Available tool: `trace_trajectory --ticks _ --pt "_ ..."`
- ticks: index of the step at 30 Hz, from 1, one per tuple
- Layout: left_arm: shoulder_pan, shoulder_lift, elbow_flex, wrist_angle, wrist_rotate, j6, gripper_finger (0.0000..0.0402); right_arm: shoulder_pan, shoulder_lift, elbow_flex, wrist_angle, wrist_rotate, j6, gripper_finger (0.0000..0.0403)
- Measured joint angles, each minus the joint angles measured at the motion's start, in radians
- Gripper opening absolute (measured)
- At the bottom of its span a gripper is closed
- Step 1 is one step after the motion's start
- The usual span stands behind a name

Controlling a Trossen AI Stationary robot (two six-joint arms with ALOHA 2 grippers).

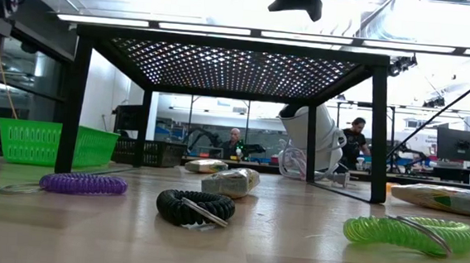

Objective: Pick & Place Office Desk Supplies
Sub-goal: Put the yellow rubber band into the white bin

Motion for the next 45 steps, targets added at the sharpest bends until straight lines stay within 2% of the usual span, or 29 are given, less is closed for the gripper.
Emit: trace_trajectory --ticks 10,17,32,45 --pt "-0.022 0.062 0.000 0.000 -0.021 0.000 0.0000 0.000 0.000 0.000 0.000 0.000 0.000 0.0135" --pt "-0.021 0.205 0.000 0.000 -0.028 -0.028 0.0000 0.000 0.000 0.000 0.000 0.000 0.000 0.0135" --pt "0.015 0.489 0.000 -0.001 -0.026 -0.219 0.0000 0.000 0.000 0.000 0.000 0.000 0.000 0.0135" --pt "0.015 0.526 0.000 0.000 -0.023 -0.262 0.0000 0.000 0.000 0.000 0.000 0.000 0.000 0.0135"
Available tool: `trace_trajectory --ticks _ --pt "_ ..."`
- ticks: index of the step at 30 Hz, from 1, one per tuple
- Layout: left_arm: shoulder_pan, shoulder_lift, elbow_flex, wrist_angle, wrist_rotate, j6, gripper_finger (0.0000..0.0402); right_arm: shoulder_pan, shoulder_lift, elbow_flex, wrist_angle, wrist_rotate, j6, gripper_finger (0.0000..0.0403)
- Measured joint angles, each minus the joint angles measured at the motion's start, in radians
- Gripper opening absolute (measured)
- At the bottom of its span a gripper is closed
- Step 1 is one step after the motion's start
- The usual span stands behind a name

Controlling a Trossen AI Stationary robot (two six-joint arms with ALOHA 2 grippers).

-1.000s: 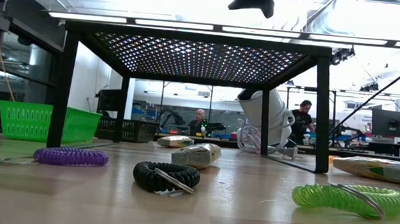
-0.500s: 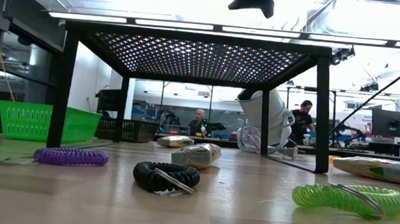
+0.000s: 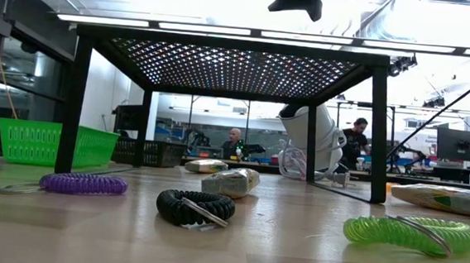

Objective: Pick & Place Office Desk Supplies
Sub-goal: Put the yellow rubber band into the white bin

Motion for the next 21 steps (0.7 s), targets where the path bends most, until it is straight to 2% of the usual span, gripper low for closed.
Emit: trace_trajectory --ticks 9,12,21 --pt "0.000 0.000 0.000 0.000 0.005 0.000 0.0001 0.000 0.000 0.000 0.000 0.000 0.000 0.0135" --pt "0.007 0.000 0.000 0.000 0.037 0.000 0.0003 0.000 0.000 0.000 0.000 0.000 0.000 0.0135" --pt "0.034 0.000 0.000 -0.001 0.069 0.000 0.0058 0.000 0.000 0.000 0.000 0.000 0.000 0.0135"
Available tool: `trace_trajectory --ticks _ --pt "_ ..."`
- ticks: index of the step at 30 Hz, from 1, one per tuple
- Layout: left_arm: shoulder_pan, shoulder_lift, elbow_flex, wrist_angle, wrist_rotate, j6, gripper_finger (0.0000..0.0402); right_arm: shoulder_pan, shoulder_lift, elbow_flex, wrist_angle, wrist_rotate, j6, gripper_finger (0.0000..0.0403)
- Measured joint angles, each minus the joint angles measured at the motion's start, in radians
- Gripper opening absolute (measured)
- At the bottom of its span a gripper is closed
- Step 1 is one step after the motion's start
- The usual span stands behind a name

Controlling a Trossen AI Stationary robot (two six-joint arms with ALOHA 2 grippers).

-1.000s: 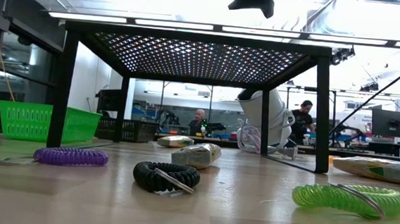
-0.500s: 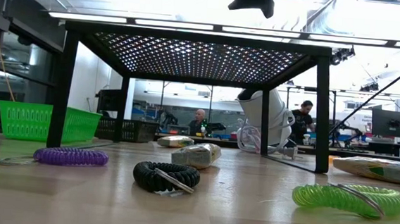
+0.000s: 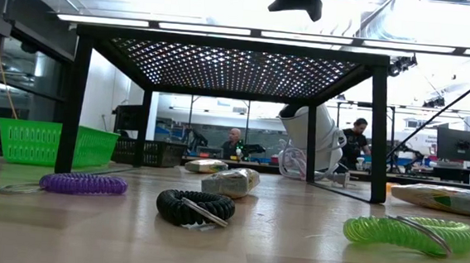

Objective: Pick & Place Office Desk Supplies
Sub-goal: Put the yellow rubber band into the white bin, then put the top crayon box into the black bin

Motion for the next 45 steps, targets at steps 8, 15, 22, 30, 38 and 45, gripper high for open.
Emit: trace_trajectory --ticks 8,15,22,30,38,45 --pt "0.000 0.000 0.000 0.000 0.000 0.000 0.0071 0.000 0.000 0.000 0.000 0.000 0.000 0.0135" --pt "0.000 -0.004 0.000 0.001 -0.010 0.000 0.0071 0.000 0.000 0.000 0.000 0.000 0.000 0.0135" --pt "0.000 -0.093 0.000 0.013 -0.065 0.029 0.0071 0.000 0.000 0.000 0.000 0.000 0.000 0.0135" --pt "0.032 -0.168 0.000 0.015 -0.084 0.074 0.0071 0.000 0.000 0.000 0.000 0.000 0.000 0.0135" --pt "0.099 -0.168 0.000 0.011 -0.083 0.075 0.0071 0.000 0.000 0.000 0.000 0.000 0.000 0.0135" --pt "0.179 -0.168 0.000 0.024 -0.083 0.083 0.0071 0.000 0.000 0.000 0.000 0.000 0.000 0.0135"
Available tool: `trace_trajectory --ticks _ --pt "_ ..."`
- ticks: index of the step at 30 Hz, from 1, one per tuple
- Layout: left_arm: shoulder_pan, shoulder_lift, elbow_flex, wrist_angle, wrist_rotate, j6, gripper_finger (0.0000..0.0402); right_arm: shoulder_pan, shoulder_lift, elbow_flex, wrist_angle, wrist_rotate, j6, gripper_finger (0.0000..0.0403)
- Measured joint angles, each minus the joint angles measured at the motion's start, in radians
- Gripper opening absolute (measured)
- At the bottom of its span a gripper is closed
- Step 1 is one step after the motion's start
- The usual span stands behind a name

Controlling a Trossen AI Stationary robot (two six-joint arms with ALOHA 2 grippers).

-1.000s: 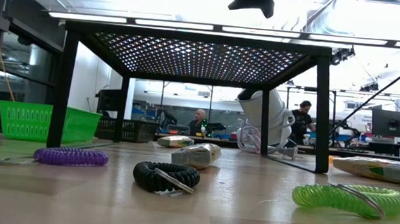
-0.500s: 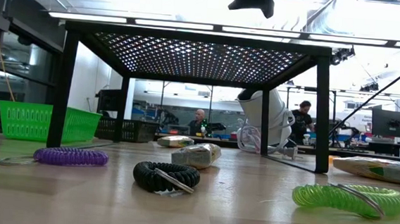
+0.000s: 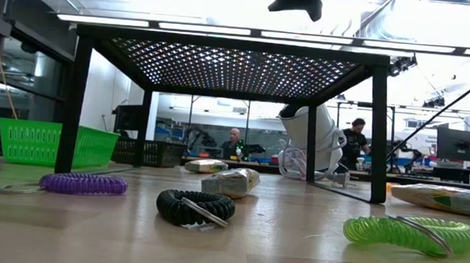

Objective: Pick & Place Office Desk Supplies
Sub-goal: Put the top crayon box into the black bin

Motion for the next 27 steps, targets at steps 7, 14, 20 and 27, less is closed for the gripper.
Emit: trace_trajectory --ticks 7,14,20,27 --pt "0.048 0.000 0.000 0.084 0.001 0.048 0.0071 0.000 0.000 0.000 0.000 0.000 0.000 0.0135" --pt "0.150 0.000 0.000 0.207 0.001 0.051 0.0071 0.000 0.000 0.000 0.000 0.000 0.000 0.0135" --pt "0.280 0.000 0.000 0.271 0.001 0.078 0.0071 0.000 0.000 0.000 0.000 0.000 0.000 0.0135" --pt "0.499 0.000 0.000 0.333 0.001 0.143 0.0071 0.000 0.000 0.000 0.000 0.000 0.000 0.0135"
